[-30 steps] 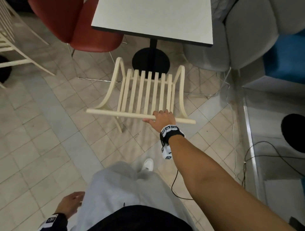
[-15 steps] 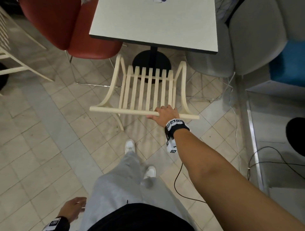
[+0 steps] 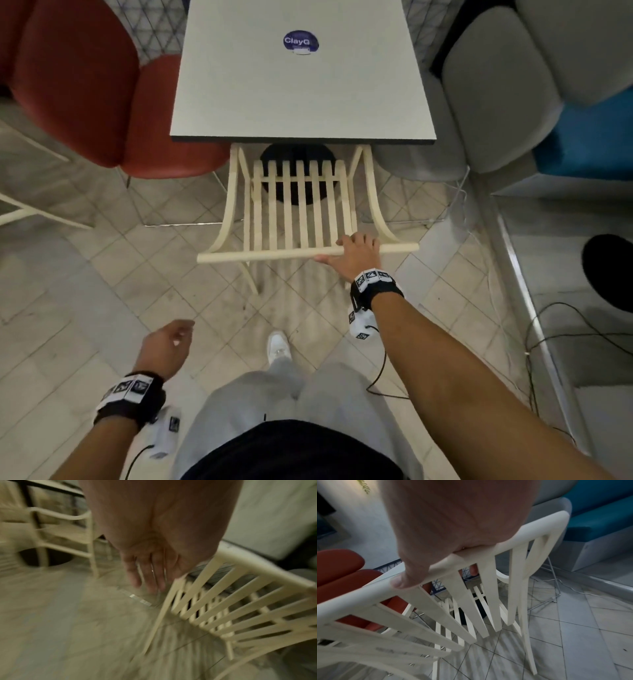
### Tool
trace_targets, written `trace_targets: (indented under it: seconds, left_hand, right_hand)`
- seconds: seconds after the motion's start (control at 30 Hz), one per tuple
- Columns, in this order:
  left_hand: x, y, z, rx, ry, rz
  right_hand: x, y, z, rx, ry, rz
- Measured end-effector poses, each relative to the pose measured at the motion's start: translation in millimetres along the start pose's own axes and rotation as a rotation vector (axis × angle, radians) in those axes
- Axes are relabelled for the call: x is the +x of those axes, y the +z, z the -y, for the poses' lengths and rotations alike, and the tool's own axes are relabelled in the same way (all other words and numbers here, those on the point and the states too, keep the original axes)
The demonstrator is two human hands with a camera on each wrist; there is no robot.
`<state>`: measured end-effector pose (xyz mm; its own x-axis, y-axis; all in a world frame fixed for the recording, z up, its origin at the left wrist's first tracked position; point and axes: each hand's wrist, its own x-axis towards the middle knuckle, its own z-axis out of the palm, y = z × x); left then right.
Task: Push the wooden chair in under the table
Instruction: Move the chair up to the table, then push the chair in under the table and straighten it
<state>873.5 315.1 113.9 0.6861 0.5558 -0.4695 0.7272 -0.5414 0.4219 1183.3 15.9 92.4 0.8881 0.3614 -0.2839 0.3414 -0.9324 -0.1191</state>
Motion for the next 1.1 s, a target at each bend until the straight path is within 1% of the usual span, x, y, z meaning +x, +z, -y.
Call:
trace_targets:
  seconds: [0.07, 0.1, 0.13, 0.17, 0.2, 0.23, 0.3, 0.33, 0.37, 0.43, 0.53, 0.67, 0.83, 0.97, 1.1]
  left_hand:
    - [32.7, -19.6, -41.5, -0.01, 0.171, -0.174]
    - [48.1, -26.1, -59.0, 0.005, 0.254, -0.231]
    - [62.3, -31.5, -76.3, 0.018, 0.332, -0.268]
    - [75.7, -34.2, -92.3, 0.021, 0.385, -0.275]
    - [87.7, -33.7, -105.9, 0.027, 0.408, -0.25]
    - [98.2, -30.9, -117.5, 0.048, 0.41, -0.199]
    - [110.7, -17.8, -135.2, 0.126, 0.402, -0.03]
    - [112.9, -8.1, -139.5, 0.2, 0.406, 0.044]
    - [113.6, 2.1, -141.2, 0.298, 0.422, 0.057]
    - [111.6, 16.0, -142.5, 0.445, 0.456, -0.042]
    - [110.6, 24.9, -140.4, 0.463, 0.495, -0.193]
    - [124.6, 23.1, -149.0, 0.417, 0.507, -0.248]
    - [164.6, 11.9, -174.0, 0.429, 0.484, -0.18]
    - [191.4, 5.7, -193.1, 0.443, 0.414, -0.091]
    - [200.7, 3.0, -202.6, 0.474, 0.338, -0.023]
  right_hand:
    - [-4.8, 6.8, -8.0, 0.067, -0.005, -0.079]
    - [-7.5, 9.8, -13.8, 0.087, -0.012, -0.104]
    - [-10.4, 11.2, -20.9, 0.096, -0.023, -0.13]
    - [-12.2, 11.6, -29.0, 0.098, -0.034, -0.163]
    - [-13.4, 11.2, -37.7, 0.099, -0.044, -0.196]
    - [-13.6, 11.3, -46.1, 0.1, -0.05, -0.216]
    - [-11.3, 11.1, -60.5, 0.081, -0.061, -0.228]
    - [-9.2, 11.0, -65.1, 0.066, -0.07, -0.225]
    - [-6.9, 10.0, -67.7, 0.054, -0.081, -0.218]
    - [-3.7, 8.3, -69.5, 0.041, -0.105, -0.202]
    - [-1.5, 8.2, -70.4, 0.024, -0.122, -0.208]
    - [11.2, 5.4, -72.8, 0.031, -0.127, -0.235]
    - [49.9, -12.2, -75.0, 0.082, -0.133, -0.216]
    - [80.1, -23.8, -78.0, 0.08, -0.12, -0.14]
    - [95.6, -27.9, -82.2, 0.075, -0.136, -0.05]
